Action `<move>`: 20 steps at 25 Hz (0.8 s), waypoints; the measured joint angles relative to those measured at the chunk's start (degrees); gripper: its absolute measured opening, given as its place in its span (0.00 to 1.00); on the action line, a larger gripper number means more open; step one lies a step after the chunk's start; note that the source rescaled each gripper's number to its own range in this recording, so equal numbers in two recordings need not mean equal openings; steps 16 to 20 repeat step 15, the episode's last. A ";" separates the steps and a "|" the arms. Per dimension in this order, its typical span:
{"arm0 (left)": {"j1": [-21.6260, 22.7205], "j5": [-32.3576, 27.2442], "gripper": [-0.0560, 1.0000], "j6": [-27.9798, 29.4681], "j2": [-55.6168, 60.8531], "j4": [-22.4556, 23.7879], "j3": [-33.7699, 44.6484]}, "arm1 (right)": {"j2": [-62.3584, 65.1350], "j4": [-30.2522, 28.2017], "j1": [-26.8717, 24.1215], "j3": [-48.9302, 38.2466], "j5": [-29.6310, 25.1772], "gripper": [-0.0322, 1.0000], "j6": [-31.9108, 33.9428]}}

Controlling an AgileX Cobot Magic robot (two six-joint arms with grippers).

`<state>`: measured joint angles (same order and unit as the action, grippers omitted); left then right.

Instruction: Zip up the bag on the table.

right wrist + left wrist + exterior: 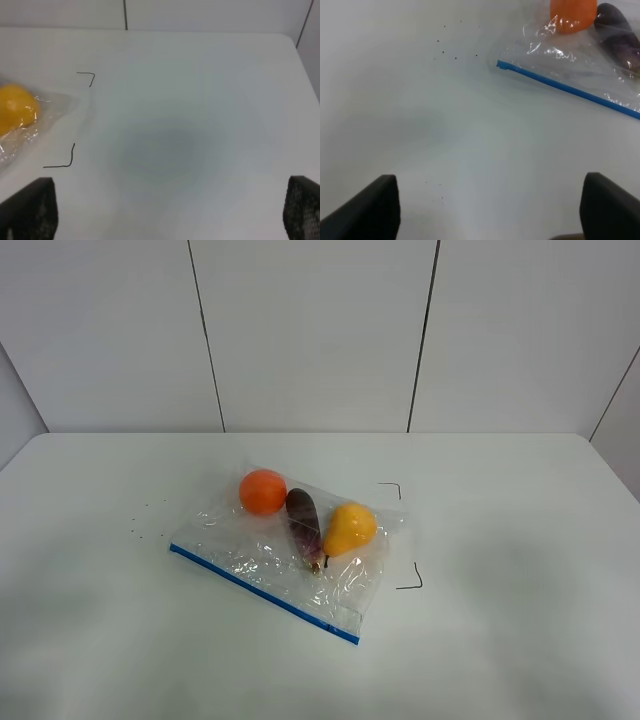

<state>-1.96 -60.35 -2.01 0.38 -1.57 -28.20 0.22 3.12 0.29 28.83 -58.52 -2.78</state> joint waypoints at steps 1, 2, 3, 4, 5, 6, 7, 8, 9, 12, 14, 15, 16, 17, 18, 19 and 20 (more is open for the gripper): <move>0.00 0.00 0.93 0.00 0.00 0.00 0.00 | 0.00 -0.13 0.00 0.00 0.00 1.00 0.00; 0.00 0.00 0.93 0.00 0.00 0.00 0.00 | 0.00 -0.20 0.00 0.00 0.00 1.00 0.00; 0.00 0.00 0.93 0.00 0.00 0.00 0.00 | 0.00 -0.25 0.00 0.00 0.00 1.00 0.00; 0.00 0.00 0.93 0.00 0.00 0.00 0.00 | 0.00 -0.25 0.00 0.00 0.00 1.00 0.00; 0.00 0.00 0.93 0.00 0.00 0.00 0.00 | 0.00 -0.25 0.00 0.00 0.00 1.00 0.00; 0.00 0.00 0.93 0.00 0.00 0.00 0.00 | 0.00 -0.26 0.00 0.00 0.00 1.00 0.00; 0.00 0.00 0.93 0.00 0.00 0.00 0.00 | 0.00 -0.26 0.00 0.00 0.00 1.00 0.00; 0.00 0.00 0.93 0.00 0.00 0.00 0.00 | 0.00 -0.26 0.00 0.00 0.00 1.00 0.00; 0.00 0.00 0.93 0.00 0.00 0.00 0.00 | 0.00 -0.26 0.00 0.00 0.00 1.00 0.00; 0.00 0.00 0.93 0.00 0.00 0.00 0.00 | 0.00 -0.26 0.00 0.00 0.00 1.00 0.00; 0.00 0.00 0.93 0.00 0.00 0.00 0.00 | 0.00 -0.26 0.00 0.00 0.00 1.00 0.00; 0.00 0.00 0.93 0.00 0.00 0.00 0.00 | 0.00 -0.26 0.00 0.00 0.00 1.00 0.00; 0.00 0.00 0.93 0.00 0.00 0.00 0.00 | 0.00 -0.26 0.00 0.00 0.00 1.00 0.00; 0.00 0.00 0.93 0.00 0.00 0.00 0.00 | 0.00 -0.26 0.00 0.00 0.00 1.00 0.00; 0.00 0.00 0.93 0.00 0.00 0.00 0.00 | 0.00 -0.26 0.00 0.00 0.00 1.00 0.00; 0.00 0.00 0.93 0.00 0.00 0.00 0.00 | 0.00 -0.26 0.00 0.00 0.00 1.00 0.00; 0.00 0.00 0.93 0.00 0.00 0.00 0.00 | 0.00 -0.26 0.00 0.00 0.00 1.00 0.00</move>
